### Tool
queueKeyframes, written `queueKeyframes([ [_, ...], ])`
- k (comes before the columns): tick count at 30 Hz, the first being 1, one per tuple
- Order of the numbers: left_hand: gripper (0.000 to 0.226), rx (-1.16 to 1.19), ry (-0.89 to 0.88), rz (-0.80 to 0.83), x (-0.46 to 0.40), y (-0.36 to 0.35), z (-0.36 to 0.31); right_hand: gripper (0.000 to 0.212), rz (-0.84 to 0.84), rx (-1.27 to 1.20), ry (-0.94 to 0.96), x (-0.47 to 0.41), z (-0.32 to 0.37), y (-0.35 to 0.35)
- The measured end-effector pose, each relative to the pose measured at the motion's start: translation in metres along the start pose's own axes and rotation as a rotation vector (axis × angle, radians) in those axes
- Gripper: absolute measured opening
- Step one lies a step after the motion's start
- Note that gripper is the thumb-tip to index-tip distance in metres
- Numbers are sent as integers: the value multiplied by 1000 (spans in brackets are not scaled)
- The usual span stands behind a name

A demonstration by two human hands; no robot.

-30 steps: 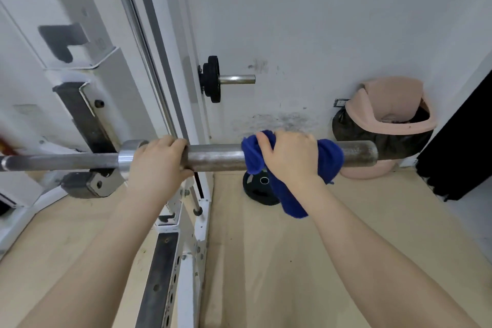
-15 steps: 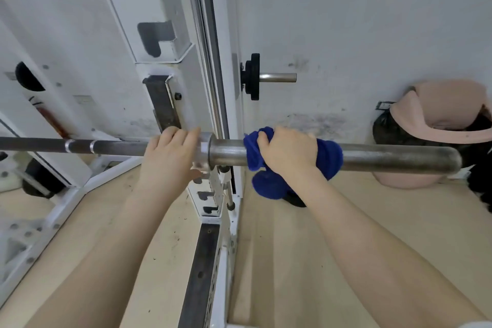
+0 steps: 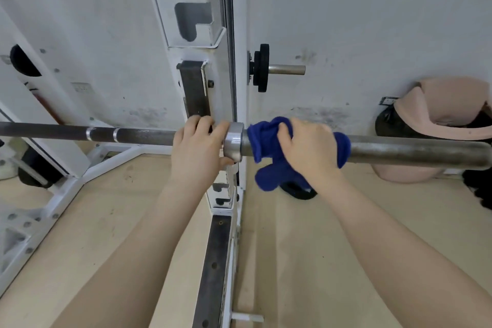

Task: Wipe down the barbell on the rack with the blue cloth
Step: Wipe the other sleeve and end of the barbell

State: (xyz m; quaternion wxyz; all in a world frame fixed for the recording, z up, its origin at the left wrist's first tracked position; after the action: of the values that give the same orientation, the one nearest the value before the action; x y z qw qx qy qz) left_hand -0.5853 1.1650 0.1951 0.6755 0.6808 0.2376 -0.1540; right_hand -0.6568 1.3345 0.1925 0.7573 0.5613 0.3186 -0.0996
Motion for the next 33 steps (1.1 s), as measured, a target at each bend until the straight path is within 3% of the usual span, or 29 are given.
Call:
queueKeyframes([
  [3, 68, 18, 14, 135, -13, -3, 4, 36, 64, -1, -44, -8, 10, -7],
  [5, 70, 41, 23, 188, -17, -5, 6, 35, 83, -53, 31, -7, 33, -14],
  [9, 80, 160, -1, 121, -10, -2, -1, 33, 107, -97, 188, -5, 51, -18],
  [12, 69, 289, -58, 47, -8, 0, -11, 34, 173, -132, 139, -12, 19, -15],
  [15, 62, 293, -76, -117, 0, 5, -14, 37, 48, -67, 12, -7, -12, -4],
  [19, 59, 139, -76, -268, 24, -4, -17, 42, 3, 4, 7, -8, 10, -11],
  [24, 92, -31, -116, -147, 30, -19, -26, 47, -41, -158, 234, 14, 53, -12],
  [28, 79, -43, -54, -161, 15, -17, -28, 45, -38, -27, 436, 12, 34, -12],
  [33, 80, -12, -78, -134, 8, -19, -26, 36, -168, 116, 242, 19, -18, -2],
])
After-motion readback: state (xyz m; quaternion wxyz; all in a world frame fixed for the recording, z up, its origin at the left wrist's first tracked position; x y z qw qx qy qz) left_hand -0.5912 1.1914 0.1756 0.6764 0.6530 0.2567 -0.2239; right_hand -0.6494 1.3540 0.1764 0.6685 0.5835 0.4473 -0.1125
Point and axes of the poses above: each hand's wrist, its own x-axis away from the middle knuckle, its own y-axis out of the back of the hand, z = x × y, the point moved 6 cm from there along -x, towards the middle knuckle, and after that the axes turned 12 degrees about -z, right-handed, at the moved point
